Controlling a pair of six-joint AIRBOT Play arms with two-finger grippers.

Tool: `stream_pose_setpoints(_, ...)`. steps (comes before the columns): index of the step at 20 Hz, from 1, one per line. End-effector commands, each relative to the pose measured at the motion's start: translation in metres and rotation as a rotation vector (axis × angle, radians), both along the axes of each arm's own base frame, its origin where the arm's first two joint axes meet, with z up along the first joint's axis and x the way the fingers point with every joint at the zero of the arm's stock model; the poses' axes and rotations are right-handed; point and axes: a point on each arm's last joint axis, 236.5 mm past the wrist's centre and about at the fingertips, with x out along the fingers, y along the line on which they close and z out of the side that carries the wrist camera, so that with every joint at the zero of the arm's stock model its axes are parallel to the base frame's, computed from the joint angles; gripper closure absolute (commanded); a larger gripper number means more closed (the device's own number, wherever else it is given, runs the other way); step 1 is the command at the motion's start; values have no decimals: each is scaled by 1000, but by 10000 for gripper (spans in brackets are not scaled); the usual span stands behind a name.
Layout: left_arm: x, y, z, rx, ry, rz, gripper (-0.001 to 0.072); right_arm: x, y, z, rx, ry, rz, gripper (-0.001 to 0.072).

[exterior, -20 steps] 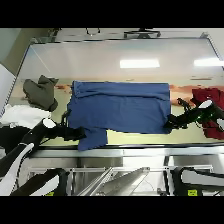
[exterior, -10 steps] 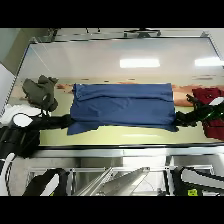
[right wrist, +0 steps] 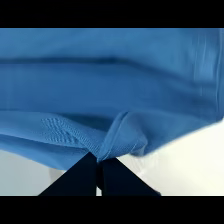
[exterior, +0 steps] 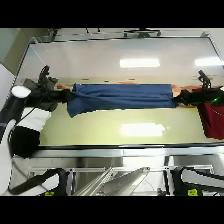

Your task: Fold the shirts.

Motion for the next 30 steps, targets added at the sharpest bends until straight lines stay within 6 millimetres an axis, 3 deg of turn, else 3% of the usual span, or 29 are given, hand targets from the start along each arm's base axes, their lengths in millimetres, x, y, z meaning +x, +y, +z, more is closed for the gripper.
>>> stream_pose_setpoints(1, 54, -17, -32, 9, -1, -67, 680, 54, -5, -9, 24, -137, -84, 696)
stream_pose_setpoints(5, 96, -29, -74, 7, 34, -98, 679, 85, -13, -49, 47, -159, -129, 695)
stream_pose_setpoints(8, 106, -34, -101, -5, 82, -136, 690, 88, -15, -77, 45, -133, -107, 695)
stream_pose_setpoints(12, 129, -36, -105, -9, 58, -163, 690, 94, -20, -74, 6, -174, -86, 685)
stream_pose_setpoints(14, 143, -36, -93, -7, 15, -165, 684, 96, -25, -69, -37, -189, -58, 546)
stream_pose_setpoints(15, 150, -33, -83, -4, -13, -161, 673, 97, -27, -65, -65, -199, -29, 534)
stream_pose_setpoints(16, 158, -30, -70, -2, -48, -158, 473, 98, -31, -60, -107, -211, 8, 525)
stream_pose_setpoints(17, 165, -25, -57, 1, -78, -152, 393, 100, -41, -57, -165, -209, 26, 382)
stream_pose_setpoints(18, 169, -19, -44, 2, -103, -152, 393, 101, -51, -55, -212, -191, 23, 167)
stream_pose_setpoints(19, 172, -13, -32, -1, -117, -147, 393, 102, -63, -55, -256, -158, 3, 106)
stream_pose_setpoints(21, 179, 5, -13, -8, -137, -106, 393, 98, -81, -60, -315, -96, -30, 88)
stream_pose_setpoints(22, 181, 15, -8, -10, -144, -76, 394, 95, -79, -64, -300, -74, -41, 89)
stream_pose_setpoints(24, 176, 30, -3, -12, -143, -31, 395, 86, -67, -78, -236, -15, -22, 89)
stream_pose_setpoints(27, 161, 35, 3, -18, -113, -48, 396, 81, -47, -94, -133, 27, -5, 90)
stream_pose_setpoints(30, 152, 31, 12, -21, -107, -77, 397, 86, -20, -91, 0, -11, 30, 93)
